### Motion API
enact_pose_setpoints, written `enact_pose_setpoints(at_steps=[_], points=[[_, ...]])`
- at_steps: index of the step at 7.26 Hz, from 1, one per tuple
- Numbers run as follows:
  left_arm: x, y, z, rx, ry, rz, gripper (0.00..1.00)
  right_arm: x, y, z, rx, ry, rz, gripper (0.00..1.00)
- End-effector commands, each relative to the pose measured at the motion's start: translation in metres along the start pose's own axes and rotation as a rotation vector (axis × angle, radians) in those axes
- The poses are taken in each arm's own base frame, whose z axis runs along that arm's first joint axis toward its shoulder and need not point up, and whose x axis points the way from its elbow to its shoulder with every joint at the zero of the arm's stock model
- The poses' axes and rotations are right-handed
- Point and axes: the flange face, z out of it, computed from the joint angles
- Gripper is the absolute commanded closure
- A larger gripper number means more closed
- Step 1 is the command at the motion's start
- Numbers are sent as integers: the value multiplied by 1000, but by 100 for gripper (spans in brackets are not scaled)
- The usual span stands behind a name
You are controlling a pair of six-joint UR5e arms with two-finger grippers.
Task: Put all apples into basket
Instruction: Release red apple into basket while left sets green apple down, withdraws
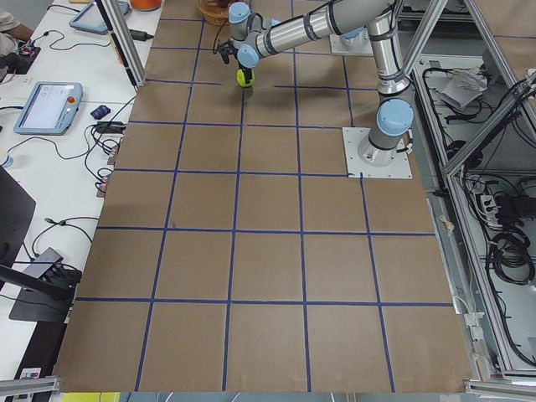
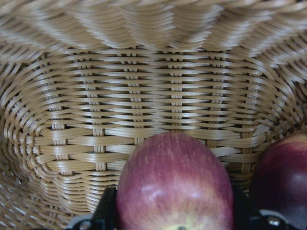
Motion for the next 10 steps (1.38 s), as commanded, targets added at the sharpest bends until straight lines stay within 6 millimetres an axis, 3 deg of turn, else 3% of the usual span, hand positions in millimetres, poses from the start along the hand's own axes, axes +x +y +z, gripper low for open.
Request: enact_pose_setpoints(at_steps=[1,2,3,4,5,7,8,9,10], points=[[-9,-5,-26,-1,-2,-3,0,-2,2,-10,7,4,-10,0],[-19,-15,-59,7,2,32,0,-18,13,-35,-13,-7,-12,0],[-39,-19,-90,-30,-35,92,0,-44,25,-73,2,5,-37,0],[-62,-18,-131,-51,-51,86,0,-109,34,-113,18,16,-88,0],[-81,-3,-173,-62,-53,109,0,-189,42,-138,34,-44,-53,0],[-138,-13,-222,-57,-42,171,0,-342,47,-139,36,-138,-105,0],[-154,-7,-250,-31,-34,250,0,-416,58,-131,29,-119,-195,0],[-165,-1,-259,-13,-45,284,0,-473,71,-119,3,-102,-216,0],[-171,-2,-263,-7,-45,326,0,-514,88,-98,-41,-90,-197,0]])
